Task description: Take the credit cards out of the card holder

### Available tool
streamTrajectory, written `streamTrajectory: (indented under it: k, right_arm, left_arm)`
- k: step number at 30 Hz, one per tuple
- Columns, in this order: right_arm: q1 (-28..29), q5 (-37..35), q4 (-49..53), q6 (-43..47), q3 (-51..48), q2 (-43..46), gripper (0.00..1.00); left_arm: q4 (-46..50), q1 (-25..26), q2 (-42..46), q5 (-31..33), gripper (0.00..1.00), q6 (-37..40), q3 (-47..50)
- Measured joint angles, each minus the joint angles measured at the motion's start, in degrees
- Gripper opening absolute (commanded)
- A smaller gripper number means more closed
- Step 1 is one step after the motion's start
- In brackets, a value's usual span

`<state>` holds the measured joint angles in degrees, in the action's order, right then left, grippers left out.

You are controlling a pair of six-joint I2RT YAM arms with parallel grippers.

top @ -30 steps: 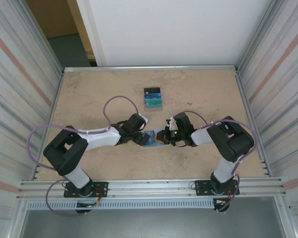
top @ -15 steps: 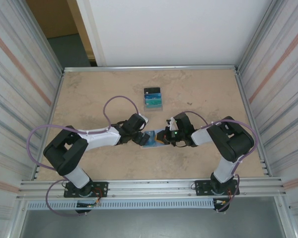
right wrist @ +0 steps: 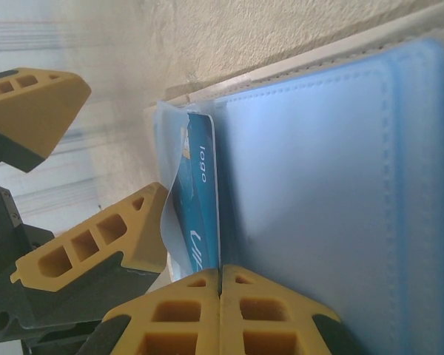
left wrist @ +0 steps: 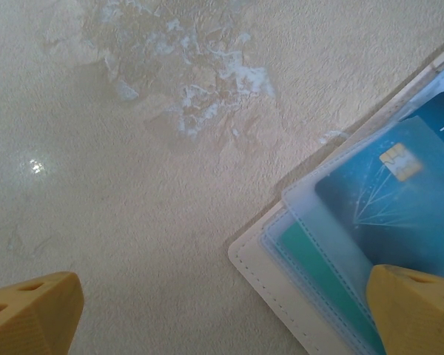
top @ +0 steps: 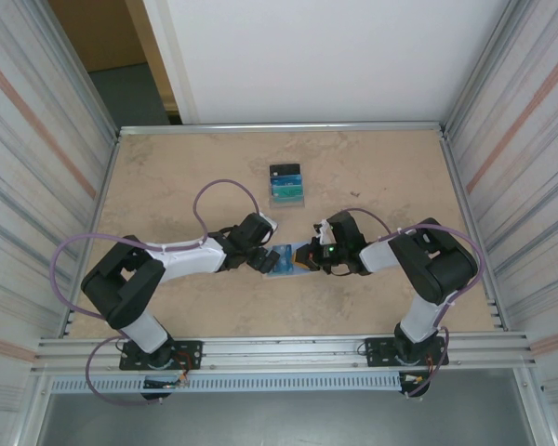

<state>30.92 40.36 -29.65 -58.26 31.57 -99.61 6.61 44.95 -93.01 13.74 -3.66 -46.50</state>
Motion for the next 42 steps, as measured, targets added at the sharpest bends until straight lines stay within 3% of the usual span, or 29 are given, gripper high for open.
streamTrajectory:
  k: [19, 28, 35, 42]
  right_arm:
    - [0.63, 1.73, -9.66, -2.73, 0.35, -4.55, 0.14]
    - [1.11, 1.60, -10.08, -2.80, 1.05, -5.27, 0.08]
    - [1.09, 0.07, -5.84, -1.46, 1.44, -3.69, 0.01]
    - [1.03, -5.01, 7.91, 4.83, 2.95, 3.91, 0.01]
  left_arm:
    - [0.00, -0.66, -0.13, 0.26, 0.99, 0.00, 0.00]
    - [0.00, -0.63, -0.44, 0.07, 0.99, -0.02, -0.28]
    - [-0.02, -0.63, -0.44, 0.00, 0.99, -0.04, -0.28]
    - [0.00, -0.66, -0.42, 0.00, 0.99, -0.07, -0.28]
